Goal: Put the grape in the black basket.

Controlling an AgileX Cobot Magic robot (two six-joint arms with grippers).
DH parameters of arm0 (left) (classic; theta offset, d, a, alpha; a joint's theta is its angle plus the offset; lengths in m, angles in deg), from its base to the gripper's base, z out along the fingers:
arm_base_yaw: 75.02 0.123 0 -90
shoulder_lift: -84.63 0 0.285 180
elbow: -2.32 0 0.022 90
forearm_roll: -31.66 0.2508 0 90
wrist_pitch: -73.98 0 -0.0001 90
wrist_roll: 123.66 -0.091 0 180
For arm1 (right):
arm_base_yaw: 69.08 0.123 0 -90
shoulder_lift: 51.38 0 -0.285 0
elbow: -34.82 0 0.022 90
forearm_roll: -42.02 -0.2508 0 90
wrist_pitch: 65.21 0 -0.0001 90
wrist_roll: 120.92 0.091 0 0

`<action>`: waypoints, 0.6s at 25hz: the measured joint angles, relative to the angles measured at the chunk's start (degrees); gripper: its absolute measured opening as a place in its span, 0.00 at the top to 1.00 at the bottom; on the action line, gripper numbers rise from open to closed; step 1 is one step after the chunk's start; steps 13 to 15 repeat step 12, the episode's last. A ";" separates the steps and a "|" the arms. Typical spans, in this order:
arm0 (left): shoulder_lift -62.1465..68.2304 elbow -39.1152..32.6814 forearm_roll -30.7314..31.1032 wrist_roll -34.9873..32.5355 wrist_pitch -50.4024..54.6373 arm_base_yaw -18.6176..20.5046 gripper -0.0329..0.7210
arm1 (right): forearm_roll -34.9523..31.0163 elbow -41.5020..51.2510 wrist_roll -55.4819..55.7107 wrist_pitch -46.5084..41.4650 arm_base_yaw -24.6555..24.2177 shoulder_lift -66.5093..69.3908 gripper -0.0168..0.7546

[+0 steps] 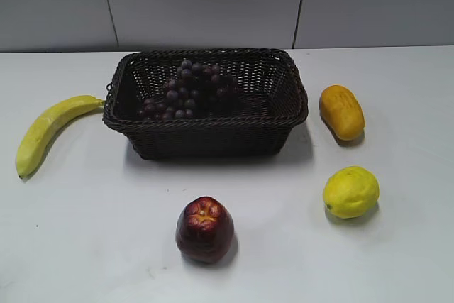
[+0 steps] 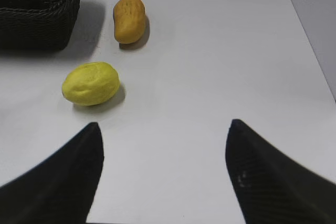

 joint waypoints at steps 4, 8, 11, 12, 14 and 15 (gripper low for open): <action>0.00 0.00 0.00 0.00 0.00 0.00 0.30 | 0.00 0.00 0.00 0.00 0.00 0.00 0.26; 0.00 0.00 0.06 0.00 0.00 0.00 0.19 | 0.00 0.00 0.00 0.00 0.00 0.00 0.26; 0.00 0.00 0.06 0.00 0.00 0.00 0.10 | 0.00 0.00 0.00 0.00 0.00 0.00 0.26; 0.00 0.00 0.06 0.00 0.00 0.00 0.09 | 0.00 0.00 0.00 0.00 0.00 0.00 0.26; 0.00 0.00 0.06 0.00 0.00 0.00 0.09 | 0.00 0.00 0.00 0.00 0.00 0.00 0.26; 0.00 0.00 0.06 0.00 0.00 0.00 0.09 | 0.00 0.00 0.00 0.00 0.00 0.00 0.26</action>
